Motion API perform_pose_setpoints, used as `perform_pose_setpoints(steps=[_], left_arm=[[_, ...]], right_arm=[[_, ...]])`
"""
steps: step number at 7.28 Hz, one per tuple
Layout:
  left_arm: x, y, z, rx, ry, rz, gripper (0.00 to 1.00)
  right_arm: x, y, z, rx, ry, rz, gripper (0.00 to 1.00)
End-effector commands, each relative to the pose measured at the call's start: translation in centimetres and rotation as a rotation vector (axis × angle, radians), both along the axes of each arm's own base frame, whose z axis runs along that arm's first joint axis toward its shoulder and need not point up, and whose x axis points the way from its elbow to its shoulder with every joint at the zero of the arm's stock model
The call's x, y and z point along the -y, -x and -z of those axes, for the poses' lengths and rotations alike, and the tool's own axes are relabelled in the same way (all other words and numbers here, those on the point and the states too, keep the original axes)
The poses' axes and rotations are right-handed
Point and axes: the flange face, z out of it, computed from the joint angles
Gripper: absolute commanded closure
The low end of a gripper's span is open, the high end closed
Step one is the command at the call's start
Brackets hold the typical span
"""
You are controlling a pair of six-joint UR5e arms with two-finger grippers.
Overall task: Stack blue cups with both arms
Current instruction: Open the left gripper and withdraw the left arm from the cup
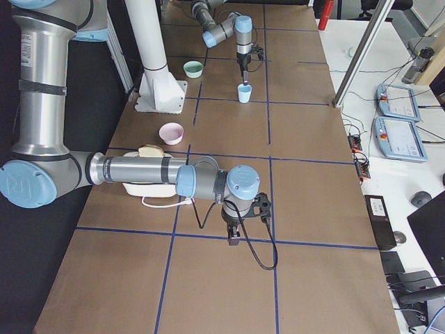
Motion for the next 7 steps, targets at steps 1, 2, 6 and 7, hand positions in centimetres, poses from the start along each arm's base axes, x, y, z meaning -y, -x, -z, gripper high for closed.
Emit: perform_pose_setpoints(steps=[1, 2, 6, 7], left_arm=[[1.0, 9.6, -4.1, 0.021, -0.052, -0.076, 0.00], [0.9, 14.6, -8.0, 0.059, -0.159, -0.134, 0.00], [7.4, 40.0, -28.1, 0.152, -0.304, -0.340, 0.00], [7.0, 45.5, -35.6, 0.150, -0.297, -0.390, 0.00]], right_arm=[[0.0, 0.0, 0.1, 0.000, -0.002, 0.001, 0.00], [0.2, 0.0, 0.3, 0.000, -0.006, -0.001, 0.00], [1.4, 0.8, 1.5, 0.008, -0.114, 0.011, 0.00], [1.5, 1.1, 1.8, 0.009, -0.109, 0.002, 0.00]])
